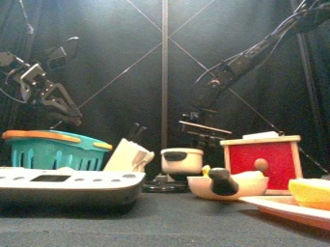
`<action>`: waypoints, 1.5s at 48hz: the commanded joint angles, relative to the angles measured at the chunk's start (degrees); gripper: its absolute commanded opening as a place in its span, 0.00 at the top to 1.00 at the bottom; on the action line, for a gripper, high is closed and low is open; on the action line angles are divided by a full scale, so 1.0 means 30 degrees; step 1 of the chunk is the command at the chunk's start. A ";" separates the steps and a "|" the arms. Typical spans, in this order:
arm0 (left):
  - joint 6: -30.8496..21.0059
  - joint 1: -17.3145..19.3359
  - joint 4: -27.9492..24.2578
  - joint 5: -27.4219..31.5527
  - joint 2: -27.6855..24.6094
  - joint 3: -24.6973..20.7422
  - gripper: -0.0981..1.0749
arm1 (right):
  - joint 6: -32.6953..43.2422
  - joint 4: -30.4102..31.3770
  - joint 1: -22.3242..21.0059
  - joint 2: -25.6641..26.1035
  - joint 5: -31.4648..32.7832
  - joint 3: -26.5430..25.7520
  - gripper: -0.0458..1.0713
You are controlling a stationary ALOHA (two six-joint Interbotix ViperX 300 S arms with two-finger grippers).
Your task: Place pot to top of table
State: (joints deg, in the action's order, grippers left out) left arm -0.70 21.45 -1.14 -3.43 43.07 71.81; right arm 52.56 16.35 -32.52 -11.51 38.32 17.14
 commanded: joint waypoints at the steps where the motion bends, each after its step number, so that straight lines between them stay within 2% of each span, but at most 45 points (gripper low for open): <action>1: 0.0029 0.0059 0.0000 -0.0059 -0.0029 -0.0176 0.20 | -0.0029 0.0146 -0.0557 0.0234 -0.0146 -0.0527 0.65; 23: 0.0029 0.0059 -0.0029 -0.0059 -0.0029 -0.0176 0.20 | -0.0029 0.0439 -0.1201 -0.0234 -0.0381 -0.0615 0.62; 38: 0.0029 0.0059 -0.0029 -0.0088 -0.0029 -0.0146 0.20 | -0.0029 0.0498 -0.1172 -0.0234 -0.0381 -0.0645 0.41; 46: 0.0029 0.0059 -0.0029 -0.0059 -0.0029 -0.0146 0.20 | -0.0059 0.0527 -0.1172 -0.0176 -0.0352 -0.0732 0.33; 72: 0.0029 0.0059 -0.0029 -0.0088 -0.0029 -0.0117 0.20 | -0.0146 0.1260 -0.0850 0.0088 0.0615 -0.2197 0.32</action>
State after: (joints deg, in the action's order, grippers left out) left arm -0.70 21.45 -1.05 -3.43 43.07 72.07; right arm 52.21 19.95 -35.33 -13.62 40.17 12.13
